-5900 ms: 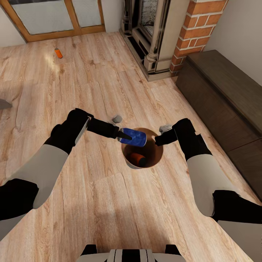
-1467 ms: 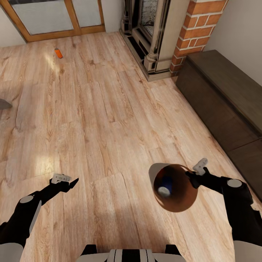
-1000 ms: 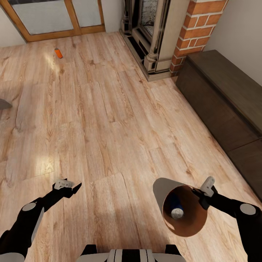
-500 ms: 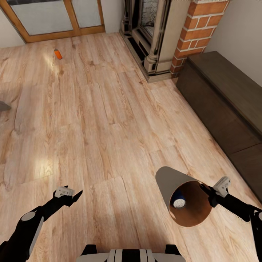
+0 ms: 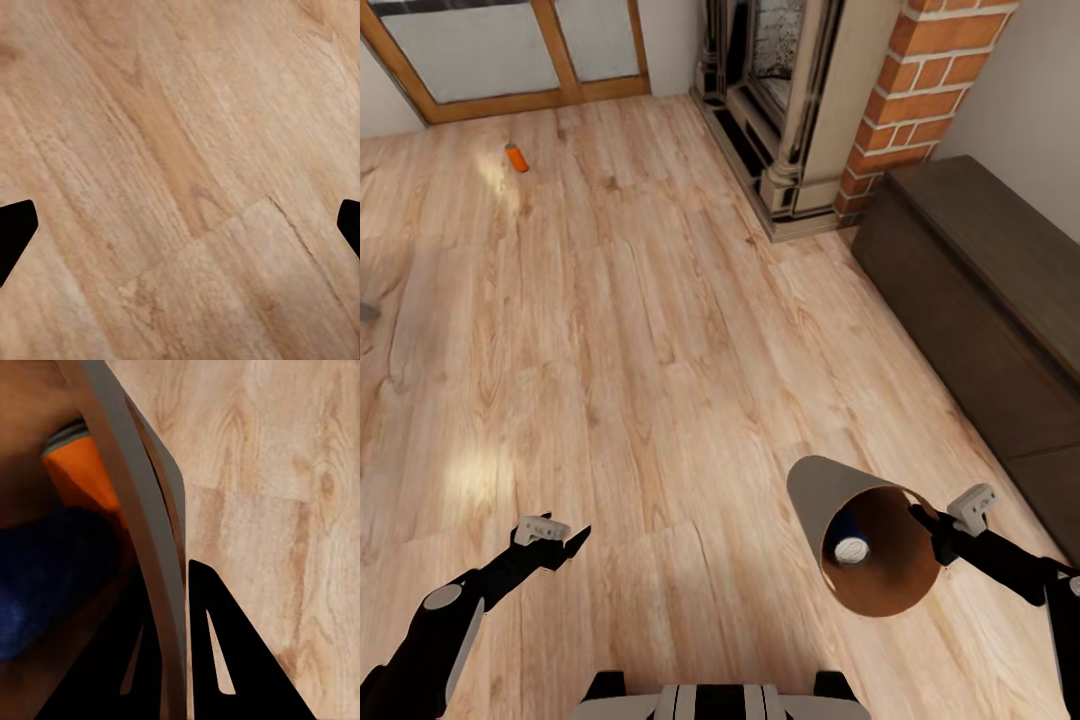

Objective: Put the three can of soda from the living room inside the tash can in the kitchen.

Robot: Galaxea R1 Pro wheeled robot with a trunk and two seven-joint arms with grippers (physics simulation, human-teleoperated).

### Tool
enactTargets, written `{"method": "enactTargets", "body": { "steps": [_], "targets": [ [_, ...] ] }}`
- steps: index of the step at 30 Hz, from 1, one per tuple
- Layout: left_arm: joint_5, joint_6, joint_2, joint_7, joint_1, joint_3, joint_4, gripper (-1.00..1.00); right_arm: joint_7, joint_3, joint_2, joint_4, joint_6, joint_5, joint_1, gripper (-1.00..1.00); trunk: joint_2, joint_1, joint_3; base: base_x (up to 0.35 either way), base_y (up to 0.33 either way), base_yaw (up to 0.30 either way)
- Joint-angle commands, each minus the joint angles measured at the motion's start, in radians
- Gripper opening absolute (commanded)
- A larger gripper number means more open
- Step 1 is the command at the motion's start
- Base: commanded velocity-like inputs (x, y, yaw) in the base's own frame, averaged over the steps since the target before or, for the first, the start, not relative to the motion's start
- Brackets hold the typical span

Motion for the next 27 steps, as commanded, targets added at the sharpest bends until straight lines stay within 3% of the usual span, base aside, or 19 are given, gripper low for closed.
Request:
{"method": "enactTargets", "body": {
  "steps": [1, 7, 18, 27],
  "targets": [
    [-0.001, 0.000, 0.000, 0.000, 0.000, 0.000, 0.000, 1.00, 0.008, 0.002, 0.003, -0.002, 0.006, -0.013, 0.000, -1.00, 0.000, 0.000, -0.001, 0.327, 0.000, 0.102],
    [-0.003, -0.003, 0.000, 0.000, 0.000, 0.000, 0.001, 1.00, 0.008, 0.004, 0.028, -0.040, 0.013, -0.017, 0.000, -1.00, 0.000, 0.000, -0.007, 0.327, 0.000, 0.146],
    [-0.007, -0.006, -0.002, 0.001, 0.000, 0.000, 0.001, 1.00, 0.009, 0.003, 0.031, -0.044, 0.013, -0.016, 0.000, -1.00, 0.000, 0.000, -0.019, 0.317, 0.012, 0.177],
    [-0.008, -0.003, -0.002, -0.001, 0.000, 0.000, 0.005, 1.00, 0.008, -0.001, 0.031, -0.042, 0.013, -0.016, 0.000, -1.00, 0.000, 0.000, -0.029, 0.284, 0.141, 0.184]
  ]
}}
